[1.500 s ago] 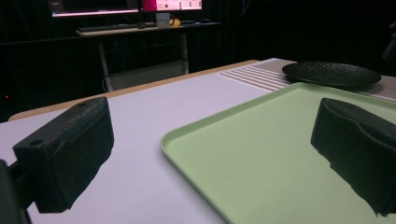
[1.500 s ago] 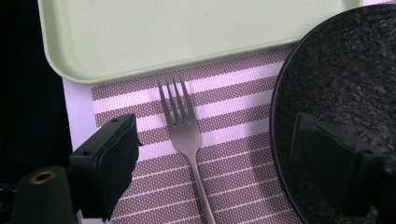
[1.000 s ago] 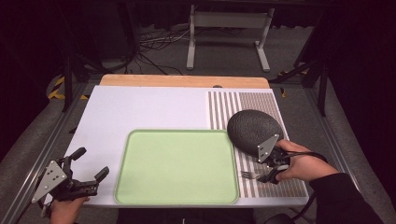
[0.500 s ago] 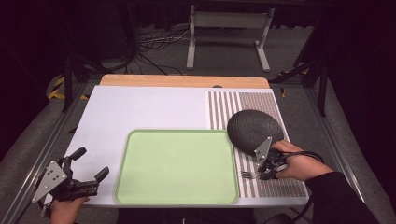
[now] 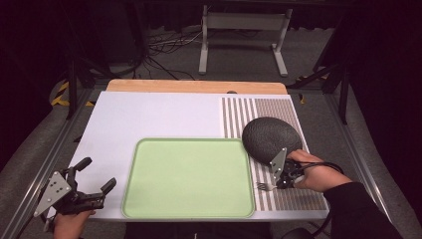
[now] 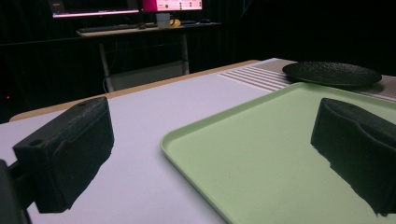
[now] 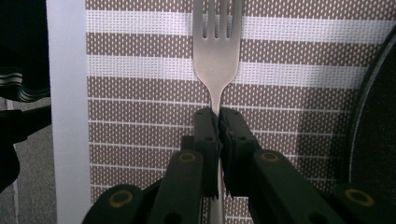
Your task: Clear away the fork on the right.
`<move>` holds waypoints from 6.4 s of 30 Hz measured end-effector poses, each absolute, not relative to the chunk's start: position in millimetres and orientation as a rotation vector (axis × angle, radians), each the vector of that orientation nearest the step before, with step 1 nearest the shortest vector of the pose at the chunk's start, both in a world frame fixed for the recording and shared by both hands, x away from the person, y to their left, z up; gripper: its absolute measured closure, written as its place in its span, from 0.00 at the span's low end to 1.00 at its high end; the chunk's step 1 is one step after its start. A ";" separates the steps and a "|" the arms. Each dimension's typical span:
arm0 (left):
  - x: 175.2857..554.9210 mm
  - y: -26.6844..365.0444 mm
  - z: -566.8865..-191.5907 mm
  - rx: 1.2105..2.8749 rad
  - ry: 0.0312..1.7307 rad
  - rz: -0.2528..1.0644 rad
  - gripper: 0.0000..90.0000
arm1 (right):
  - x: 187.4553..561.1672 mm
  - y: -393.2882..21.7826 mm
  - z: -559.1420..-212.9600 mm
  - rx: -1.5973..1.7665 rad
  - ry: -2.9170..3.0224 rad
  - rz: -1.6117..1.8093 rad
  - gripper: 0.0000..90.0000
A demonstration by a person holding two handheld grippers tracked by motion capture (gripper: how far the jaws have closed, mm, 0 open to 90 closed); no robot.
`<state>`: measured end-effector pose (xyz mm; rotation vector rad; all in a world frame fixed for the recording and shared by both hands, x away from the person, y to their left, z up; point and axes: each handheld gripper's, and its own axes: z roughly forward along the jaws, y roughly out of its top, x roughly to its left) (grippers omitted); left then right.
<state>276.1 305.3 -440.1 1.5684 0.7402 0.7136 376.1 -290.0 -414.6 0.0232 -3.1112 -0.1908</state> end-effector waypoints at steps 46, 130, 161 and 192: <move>276.6 305.5 -440.4 1.566 0.744 0.718 0.00 | 364.5 -273.5 -349.0 -0.048 -3.188 -0.523 0.96; 276.4 306.1 -440.0 1.563 0.734 0.708 0.00 | 389.6 -157.3 -352.6 -1.442 -2.692 -0.666 0.96; 276.2 306.0 -439.8 1.563 0.732 0.709 0.00 | 407.0 -157.9 -393.9 -1.543 -2.593 -0.595 0.95; 276.3 306.1 -439.8 1.565 0.730 0.708 0.00 | 414.3 -158.1 -415.6 -1.607 -2.576 -0.487 0.95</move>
